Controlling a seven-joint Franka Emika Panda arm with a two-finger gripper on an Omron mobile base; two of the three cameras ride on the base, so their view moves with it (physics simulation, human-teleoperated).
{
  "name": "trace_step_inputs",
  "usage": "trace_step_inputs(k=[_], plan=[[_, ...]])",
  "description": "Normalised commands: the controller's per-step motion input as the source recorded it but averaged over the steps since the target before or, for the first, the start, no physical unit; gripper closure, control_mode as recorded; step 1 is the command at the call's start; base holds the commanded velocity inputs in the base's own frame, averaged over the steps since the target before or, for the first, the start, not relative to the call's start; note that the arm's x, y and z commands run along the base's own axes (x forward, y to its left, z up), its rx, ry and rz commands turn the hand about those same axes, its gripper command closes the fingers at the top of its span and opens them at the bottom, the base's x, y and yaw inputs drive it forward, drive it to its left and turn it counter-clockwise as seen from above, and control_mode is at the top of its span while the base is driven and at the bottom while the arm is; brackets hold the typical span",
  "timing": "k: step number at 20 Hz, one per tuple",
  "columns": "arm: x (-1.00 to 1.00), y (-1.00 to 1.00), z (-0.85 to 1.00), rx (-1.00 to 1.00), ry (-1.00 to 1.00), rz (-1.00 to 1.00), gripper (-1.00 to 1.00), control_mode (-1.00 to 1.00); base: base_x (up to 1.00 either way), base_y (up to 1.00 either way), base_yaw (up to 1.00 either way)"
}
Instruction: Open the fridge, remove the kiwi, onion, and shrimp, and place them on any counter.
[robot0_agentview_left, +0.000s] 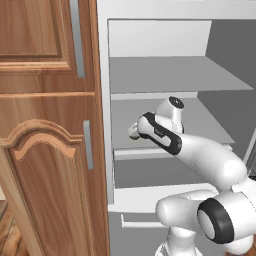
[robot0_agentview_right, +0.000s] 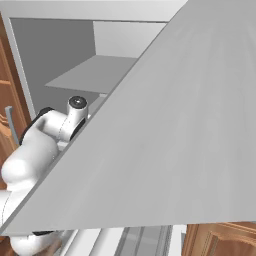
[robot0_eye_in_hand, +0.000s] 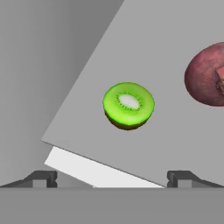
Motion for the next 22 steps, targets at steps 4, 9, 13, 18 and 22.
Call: trace_step_inputs(k=[4,9,13,18,22], plan=[[0.10,0.03,-0.07,0.00,0.00,0.00,-1.00,-1.00,0.00,0.00,0.00],[0.14,0.06,-0.10,0.00,0.01,0.00,-1.00,-1.00,0.00,0.00,0.00],[0.17,0.05,-0.09,0.00,0.02,0.00,-1.00,-1.00,0.00,0.00,0.00],[0.22,0.00,-0.09,0.00,0.01,0.00,-1.00,-1.00,0.00,0.00,0.00],[0.18,0.00,-0.15,0.00,0.01,0.00,-1.00,-1.00,0.00,0.00,0.00]])
